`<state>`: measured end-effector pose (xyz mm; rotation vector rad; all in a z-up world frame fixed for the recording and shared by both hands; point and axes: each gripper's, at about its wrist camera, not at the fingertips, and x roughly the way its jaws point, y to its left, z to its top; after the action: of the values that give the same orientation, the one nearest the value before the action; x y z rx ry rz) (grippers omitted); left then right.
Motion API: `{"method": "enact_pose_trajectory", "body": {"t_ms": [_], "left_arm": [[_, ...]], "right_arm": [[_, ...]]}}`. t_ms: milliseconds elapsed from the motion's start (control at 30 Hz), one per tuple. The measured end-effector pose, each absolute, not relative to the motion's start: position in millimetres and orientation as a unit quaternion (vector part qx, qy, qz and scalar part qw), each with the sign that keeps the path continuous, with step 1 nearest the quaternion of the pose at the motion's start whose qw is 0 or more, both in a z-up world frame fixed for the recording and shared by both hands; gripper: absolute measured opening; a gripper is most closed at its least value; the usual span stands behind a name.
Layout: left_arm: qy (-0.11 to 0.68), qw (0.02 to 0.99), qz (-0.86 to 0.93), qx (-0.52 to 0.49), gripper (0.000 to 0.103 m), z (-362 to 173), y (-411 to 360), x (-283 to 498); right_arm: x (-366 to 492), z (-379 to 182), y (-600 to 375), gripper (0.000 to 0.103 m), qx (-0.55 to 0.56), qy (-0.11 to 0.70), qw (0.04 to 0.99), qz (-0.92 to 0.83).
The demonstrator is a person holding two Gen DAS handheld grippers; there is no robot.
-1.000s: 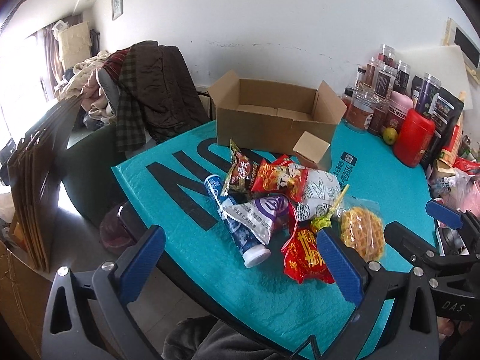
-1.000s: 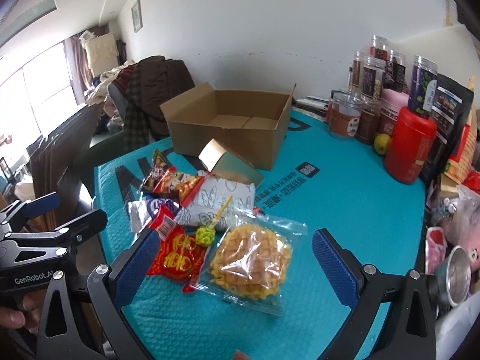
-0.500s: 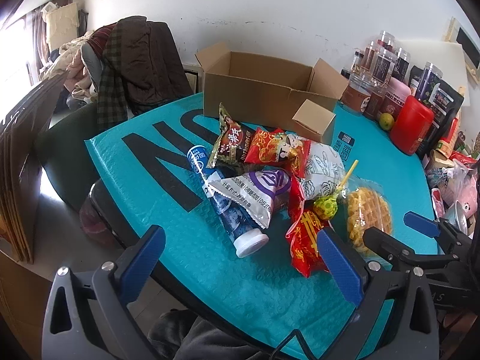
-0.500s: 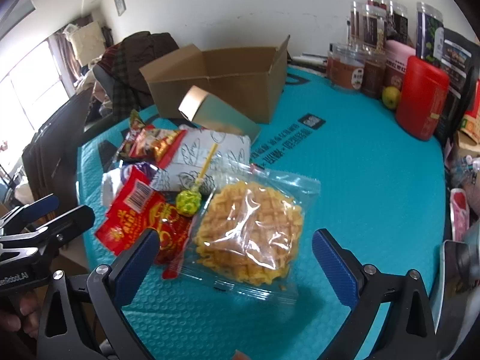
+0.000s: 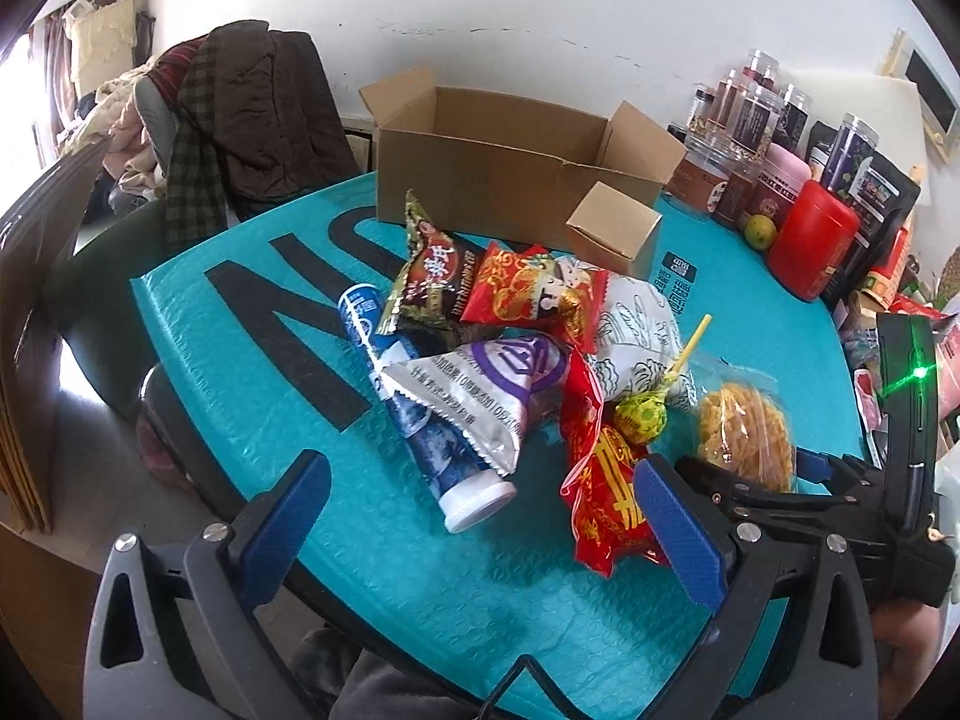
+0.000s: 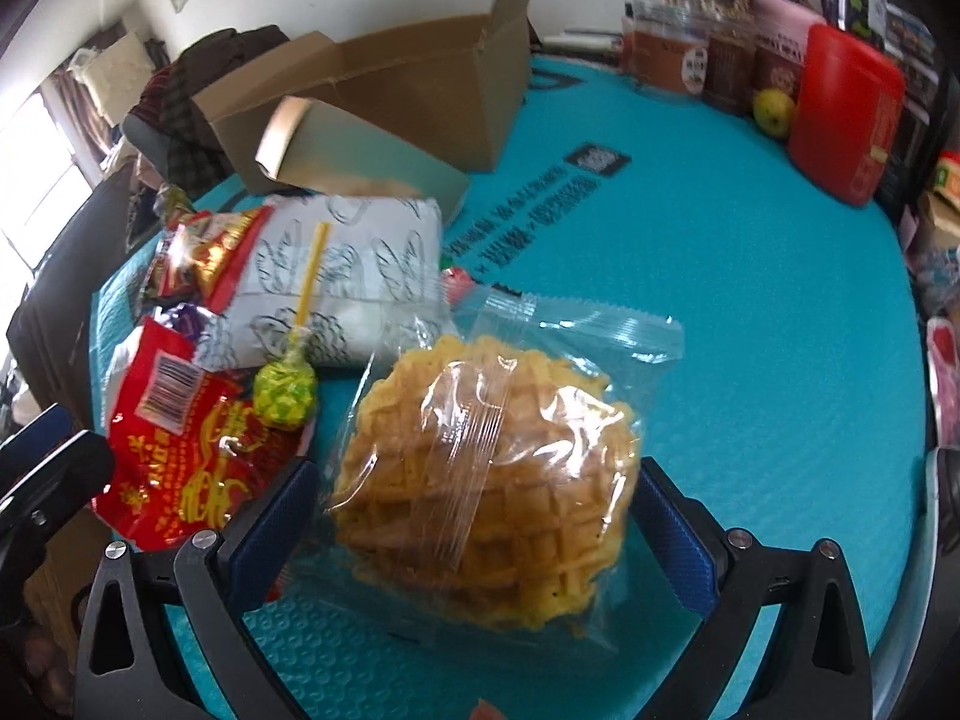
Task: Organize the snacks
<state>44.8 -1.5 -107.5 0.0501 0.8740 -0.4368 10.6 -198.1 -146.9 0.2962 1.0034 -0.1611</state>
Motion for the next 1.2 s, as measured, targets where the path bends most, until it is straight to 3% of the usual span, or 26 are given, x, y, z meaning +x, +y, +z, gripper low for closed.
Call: {"method": "enact_pose_trajectory", "body": {"t_ms": [67, 167, 800, 1000, 1100, 1167, 1200], "left_arm": [[0.419, 0.882, -0.213, 0.027, 0.103, -107.5, -5.4, 44.1], [0.418, 0.880, -0.223, 0.029, 0.103, -106.8, -12.4, 41.8], [0.437, 0.856, -0.259, 0.093, 0.097, -121.0, -79.6, 29.5], [0.466, 0.847, -0.229, 0.115, 0.079, -143.0, -86.9, 39.8], [0.462, 0.849, -0.226, 0.117, 0.077, -150.1, -89.6, 42.6], [0.461, 0.848, -0.239, 0.109, 0.068, -148.9, -89.2, 42.6], [0.458, 0.848, -0.244, 0.105, 0.057, -147.9, -88.9, 42.4]], "right_arm": [[8.2, -145.3, -197.8, 0.091, 0.135, 0.474, 0.867, -0.074], [2.5, -143.5, -200.8, 0.085, 0.135, 0.468, 0.871, -0.058], [-29.3, -144.3, -239.9, 0.084, 0.148, 0.443, 0.882, -0.056], [-30.4, -144.9, -240.0, 0.084, 0.140, 0.442, 0.884, -0.061], [-31.9, -144.6, -240.5, 0.084, 0.142, 0.440, 0.885, -0.059], [-32.5, -144.6, -240.9, 0.084, 0.142, 0.439, 0.885, -0.058], [-32.5, -144.7, -240.6, 0.084, 0.142, 0.439, 0.885, -0.058]]}}
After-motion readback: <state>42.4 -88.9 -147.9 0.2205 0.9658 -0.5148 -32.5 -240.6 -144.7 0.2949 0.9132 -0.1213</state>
